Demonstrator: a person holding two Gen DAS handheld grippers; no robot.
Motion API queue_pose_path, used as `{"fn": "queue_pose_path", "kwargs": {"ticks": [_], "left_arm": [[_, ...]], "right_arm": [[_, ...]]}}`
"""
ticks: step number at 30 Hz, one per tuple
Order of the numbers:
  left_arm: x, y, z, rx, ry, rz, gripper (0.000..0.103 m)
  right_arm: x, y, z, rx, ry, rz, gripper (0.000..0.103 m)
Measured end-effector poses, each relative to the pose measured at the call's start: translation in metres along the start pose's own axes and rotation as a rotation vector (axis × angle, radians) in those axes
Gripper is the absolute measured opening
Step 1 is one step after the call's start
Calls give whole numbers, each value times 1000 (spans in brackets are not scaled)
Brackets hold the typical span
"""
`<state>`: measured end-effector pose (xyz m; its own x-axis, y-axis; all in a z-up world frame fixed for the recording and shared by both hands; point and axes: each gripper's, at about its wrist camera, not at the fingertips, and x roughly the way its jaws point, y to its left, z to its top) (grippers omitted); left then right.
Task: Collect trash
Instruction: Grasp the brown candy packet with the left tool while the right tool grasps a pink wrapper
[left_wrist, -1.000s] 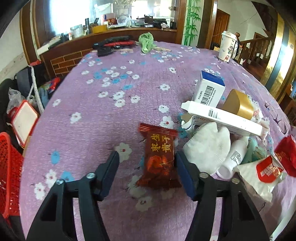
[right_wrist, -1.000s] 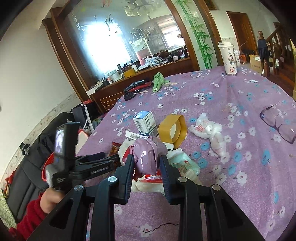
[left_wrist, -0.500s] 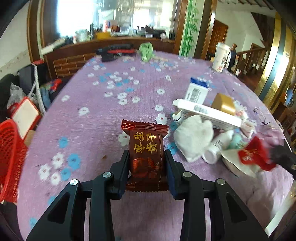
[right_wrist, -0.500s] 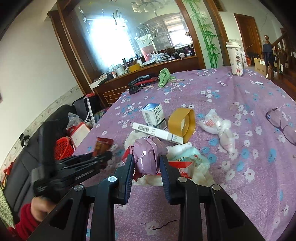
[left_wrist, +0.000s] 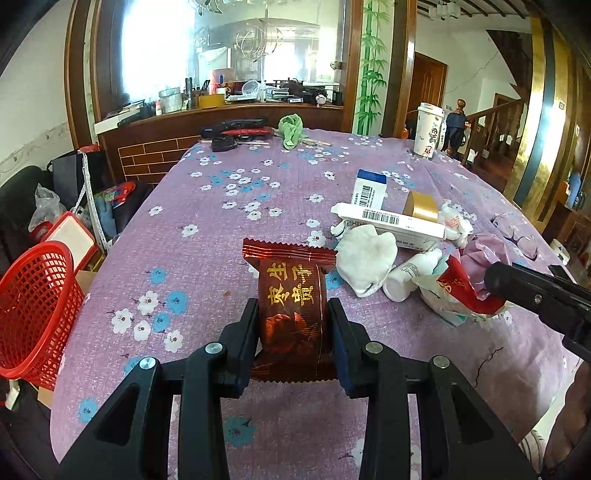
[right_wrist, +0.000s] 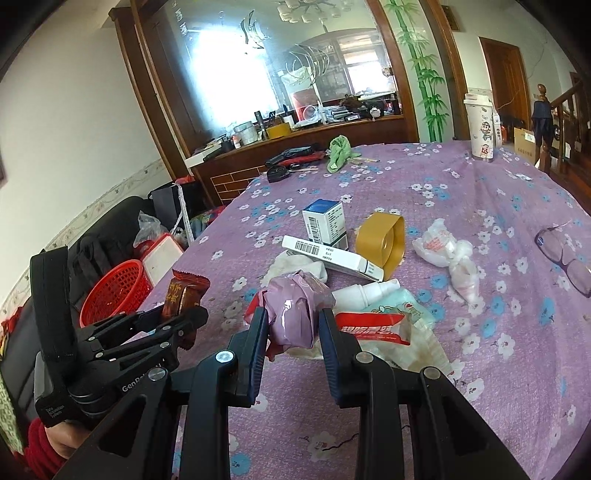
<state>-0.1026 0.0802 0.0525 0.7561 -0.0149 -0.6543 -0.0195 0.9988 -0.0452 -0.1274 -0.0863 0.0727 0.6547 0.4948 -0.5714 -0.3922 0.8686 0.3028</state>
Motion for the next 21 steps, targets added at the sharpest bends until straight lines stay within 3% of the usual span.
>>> {"fn": "queue_pose_path", "kwargs": {"ticks": [21], "left_arm": [[-5, 1, -3, 14, -7, 29, 35]], "right_arm": [[6, 5, -2, -7, 18, 5, 30]]}}
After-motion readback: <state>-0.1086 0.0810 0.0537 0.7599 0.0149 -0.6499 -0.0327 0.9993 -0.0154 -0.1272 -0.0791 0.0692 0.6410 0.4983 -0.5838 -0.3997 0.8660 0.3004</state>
